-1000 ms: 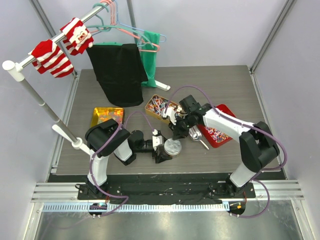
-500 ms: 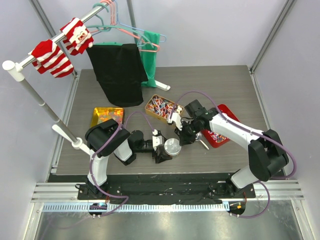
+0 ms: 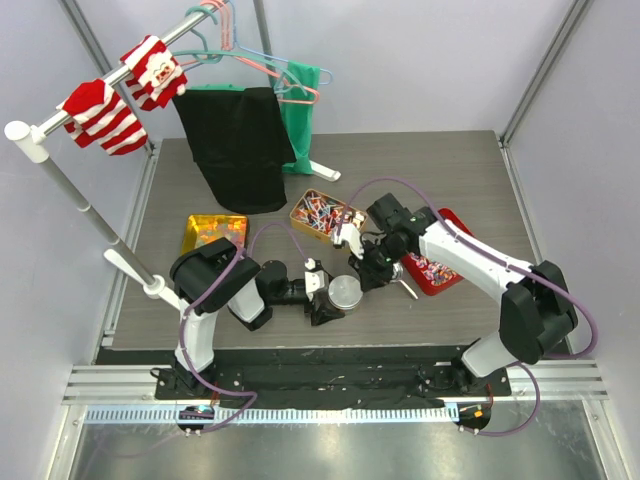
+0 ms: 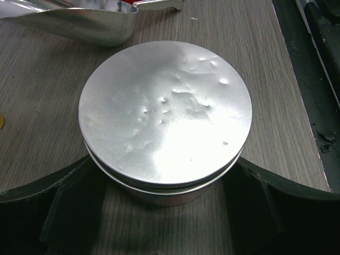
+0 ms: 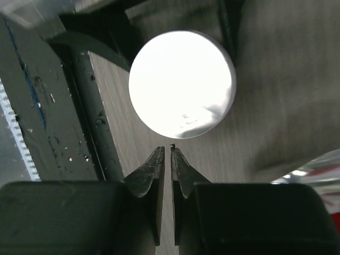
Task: Pack the candies
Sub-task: Screw the bottle lid onto the packing bottle.
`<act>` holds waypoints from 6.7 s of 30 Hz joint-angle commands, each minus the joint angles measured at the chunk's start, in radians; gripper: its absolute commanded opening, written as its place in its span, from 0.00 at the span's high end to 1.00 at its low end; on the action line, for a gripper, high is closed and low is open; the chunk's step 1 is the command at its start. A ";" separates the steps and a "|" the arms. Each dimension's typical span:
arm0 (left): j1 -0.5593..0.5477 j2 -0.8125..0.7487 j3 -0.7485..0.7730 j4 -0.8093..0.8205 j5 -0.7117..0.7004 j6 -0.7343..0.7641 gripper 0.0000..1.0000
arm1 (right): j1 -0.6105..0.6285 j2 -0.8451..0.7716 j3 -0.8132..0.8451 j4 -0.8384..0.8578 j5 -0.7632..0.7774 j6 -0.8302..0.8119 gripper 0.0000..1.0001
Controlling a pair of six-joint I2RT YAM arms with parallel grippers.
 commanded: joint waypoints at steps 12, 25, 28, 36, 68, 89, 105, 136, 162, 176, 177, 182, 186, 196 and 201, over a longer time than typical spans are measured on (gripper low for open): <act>0.005 0.017 -0.001 0.188 -0.062 0.049 0.13 | 0.010 0.257 0.267 0.080 -0.097 -0.023 0.75; 0.003 0.015 -0.003 0.188 -0.062 0.052 0.13 | 0.028 0.305 0.258 0.083 -0.112 -0.016 0.78; 0.003 0.015 -0.003 0.188 -0.062 0.052 0.13 | 0.028 0.286 0.235 0.080 -0.100 -0.023 0.82; 0.003 0.015 -0.003 0.188 -0.064 0.054 0.13 | 0.023 0.226 0.164 0.036 -0.065 -0.046 0.84; 0.003 0.020 0.000 0.188 -0.065 0.052 0.13 | 0.016 0.010 0.074 0.031 0.001 -0.020 0.82; 0.003 0.020 -0.001 0.188 -0.071 0.057 0.12 | 0.022 0.317 0.310 0.026 -0.112 -0.056 0.70; 0.005 0.020 -0.001 0.188 -0.073 0.060 0.12 | 0.011 0.237 0.154 0.032 -0.069 -0.060 0.80; 0.000 0.030 0.028 0.188 0.168 -0.089 0.00 | 0.005 0.162 0.028 0.085 -0.035 -0.028 0.82; -0.044 0.035 0.030 0.118 -0.051 0.074 0.21 | 0.016 0.223 0.167 0.052 -0.044 -0.040 0.83; -0.038 0.018 0.056 0.049 -0.208 0.103 0.23 | 0.010 0.147 0.051 0.034 0.003 -0.046 0.85; -0.037 0.017 0.056 0.049 -0.217 0.082 0.23 | 0.008 0.139 0.034 0.028 0.006 -0.046 0.85; -0.014 0.015 0.068 0.050 -0.235 0.045 0.23 | 0.000 0.073 -0.018 0.008 0.014 -0.043 0.85; -0.014 0.018 0.068 0.052 -0.235 0.043 0.24 | 0.000 0.036 -0.073 0.003 0.015 -0.037 0.85; -0.014 0.020 0.068 0.052 -0.231 0.048 0.24 | -0.003 -0.031 -0.100 0.012 0.041 -0.034 0.86; -0.014 0.018 0.068 0.053 -0.226 0.049 0.24 | -0.006 -0.033 -0.006 0.046 0.052 -0.025 0.84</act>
